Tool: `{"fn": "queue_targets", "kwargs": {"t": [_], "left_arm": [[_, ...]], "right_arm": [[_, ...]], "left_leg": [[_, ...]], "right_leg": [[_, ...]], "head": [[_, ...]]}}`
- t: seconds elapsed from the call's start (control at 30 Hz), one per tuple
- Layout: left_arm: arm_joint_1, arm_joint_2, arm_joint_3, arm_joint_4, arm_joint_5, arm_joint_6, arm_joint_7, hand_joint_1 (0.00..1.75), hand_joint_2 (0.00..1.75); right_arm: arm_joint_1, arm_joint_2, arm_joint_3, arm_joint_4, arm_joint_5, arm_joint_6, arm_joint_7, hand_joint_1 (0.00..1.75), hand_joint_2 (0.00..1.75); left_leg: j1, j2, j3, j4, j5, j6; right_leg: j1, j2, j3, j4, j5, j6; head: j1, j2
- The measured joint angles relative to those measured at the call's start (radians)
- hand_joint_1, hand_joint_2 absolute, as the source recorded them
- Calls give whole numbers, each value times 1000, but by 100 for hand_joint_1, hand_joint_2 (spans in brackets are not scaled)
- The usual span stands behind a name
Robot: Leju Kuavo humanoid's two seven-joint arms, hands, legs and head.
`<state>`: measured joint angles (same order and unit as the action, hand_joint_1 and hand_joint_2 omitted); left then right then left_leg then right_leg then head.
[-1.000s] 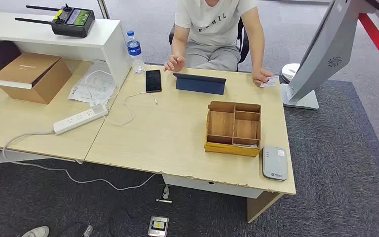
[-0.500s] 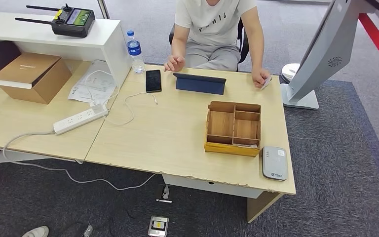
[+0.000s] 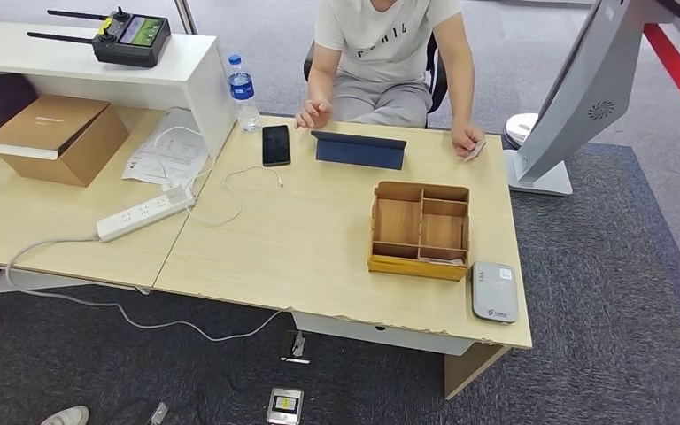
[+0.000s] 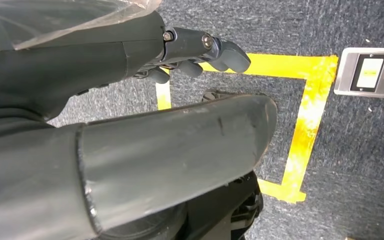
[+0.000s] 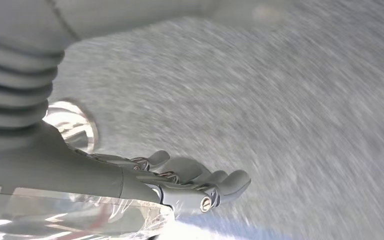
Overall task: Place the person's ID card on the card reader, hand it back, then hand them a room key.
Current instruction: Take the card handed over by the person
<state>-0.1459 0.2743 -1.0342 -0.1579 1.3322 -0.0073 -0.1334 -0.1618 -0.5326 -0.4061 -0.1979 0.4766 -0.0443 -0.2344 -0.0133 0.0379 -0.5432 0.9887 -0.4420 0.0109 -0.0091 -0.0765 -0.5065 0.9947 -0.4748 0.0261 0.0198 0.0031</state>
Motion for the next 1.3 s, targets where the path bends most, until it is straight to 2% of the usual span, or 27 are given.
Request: {"fn": "queue_targets", "kwargs": {"t": [0.13,0.2,0.43,0.53,0.83,1.03,1.3], "left_arm": [[-4,5,-2,0,-8,-13,-5,0,0],[-5,5,-2,0,-9,-14,-5,0,0],[-6,5,-9,0,-11,-18,-7,0,0],[-7,6,-14,0,-18,-25,-10,0,0],[-12,9,-28,0,-30,-31,-17,0,0],[-14,9,-41,0,-47,-48,-28,0,0],[-18,16,-65,0,-75,-81,-47,0,0]], "right_arm": [[-84,-99,-40,-14,-8,38,-11,0,175],[-109,-128,-55,-19,-8,42,-10,0,175],[-134,-175,-89,-27,-11,41,-30,0,175],[-174,-201,-95,-33,-4,50,-38,0,175],[-431,-277,-94,-80,84,49,-70,0,175],[-651,-290,-24,-129,160,32,-109,0,175],[-849,-254,201,-221,200,-16,-124,0,175]], "left_leg": [[-1,4,-1,0,2,2],[0,4,-1,0,2,3],[-1,3,-3,0,3,3],[-1,3,-3,0,3,3],[-1,3,-5,0,5,4],[-1,2,-7,0,7,4],[0,0,-8,0,8,3]], "right_leg": [[0,3,-3,0,2,1],[1,2,-3,0,2,1],[1,2,-3,0,3,1],[1,2,-3,0,3,1],[1,2,-5,0,6,1],[1,2,-6,1,7,2],[3,1,-7,1,7,2]], "head": [[0,0],[1,0],[0,0],[0,0],[0,0],[0,0],[0,0]]}}
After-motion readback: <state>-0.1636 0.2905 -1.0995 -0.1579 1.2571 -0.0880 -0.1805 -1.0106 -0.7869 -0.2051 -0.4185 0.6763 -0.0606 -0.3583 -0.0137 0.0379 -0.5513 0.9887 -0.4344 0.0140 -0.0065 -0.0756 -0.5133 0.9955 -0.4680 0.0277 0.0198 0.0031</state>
